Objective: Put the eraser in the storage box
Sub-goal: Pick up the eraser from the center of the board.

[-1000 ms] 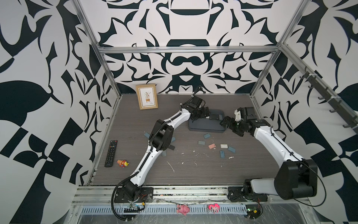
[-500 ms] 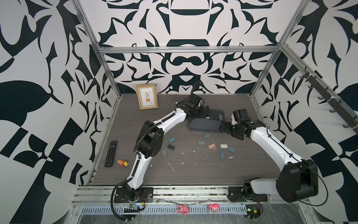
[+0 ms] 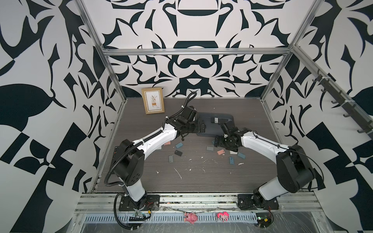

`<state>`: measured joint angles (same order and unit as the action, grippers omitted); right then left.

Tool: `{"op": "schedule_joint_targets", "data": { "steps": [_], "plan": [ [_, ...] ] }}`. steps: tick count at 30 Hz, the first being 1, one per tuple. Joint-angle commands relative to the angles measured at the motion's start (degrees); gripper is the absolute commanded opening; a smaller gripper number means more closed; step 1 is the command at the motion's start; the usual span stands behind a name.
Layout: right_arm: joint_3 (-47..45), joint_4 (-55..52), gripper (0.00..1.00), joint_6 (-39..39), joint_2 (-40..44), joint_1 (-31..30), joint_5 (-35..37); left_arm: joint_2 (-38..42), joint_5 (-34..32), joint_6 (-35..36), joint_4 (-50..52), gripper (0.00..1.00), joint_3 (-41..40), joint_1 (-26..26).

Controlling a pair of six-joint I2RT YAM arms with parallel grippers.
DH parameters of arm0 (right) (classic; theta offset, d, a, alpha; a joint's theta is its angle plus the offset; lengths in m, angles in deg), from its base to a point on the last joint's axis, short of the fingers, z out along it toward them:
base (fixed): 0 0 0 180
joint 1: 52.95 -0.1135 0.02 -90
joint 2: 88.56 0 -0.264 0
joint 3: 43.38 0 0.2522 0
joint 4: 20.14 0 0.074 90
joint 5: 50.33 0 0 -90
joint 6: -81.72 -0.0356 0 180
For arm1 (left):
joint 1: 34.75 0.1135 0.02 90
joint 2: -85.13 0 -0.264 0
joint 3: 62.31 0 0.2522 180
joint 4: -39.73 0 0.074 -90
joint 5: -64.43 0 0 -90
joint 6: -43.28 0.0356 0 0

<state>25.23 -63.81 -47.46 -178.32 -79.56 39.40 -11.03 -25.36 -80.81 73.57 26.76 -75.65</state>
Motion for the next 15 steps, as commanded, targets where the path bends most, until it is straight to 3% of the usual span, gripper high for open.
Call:
{"op": "schedule_joint_targets", "data": {
  "steps": [1,8,15],
  "plan": [
    [2.46,1.69,0.92,-1.26,-1.72,-0.93,2.52,4.74,-2.64,0.44,-0.95,0.99,-4.58,-0.55],
    [6.19,3.21,0.85,-1.33,-8.18,-1.36,2.35,11.39,-3.28,-1.76,-3.60,0.99,-14.13,-1.37],
    [10.59,3.84,0.84,-2.07,-13.43,-1.76,1.50,13.27,-3.61,-2.21,-3.38,0.99,-17.50,-1.37]
  ]
}}
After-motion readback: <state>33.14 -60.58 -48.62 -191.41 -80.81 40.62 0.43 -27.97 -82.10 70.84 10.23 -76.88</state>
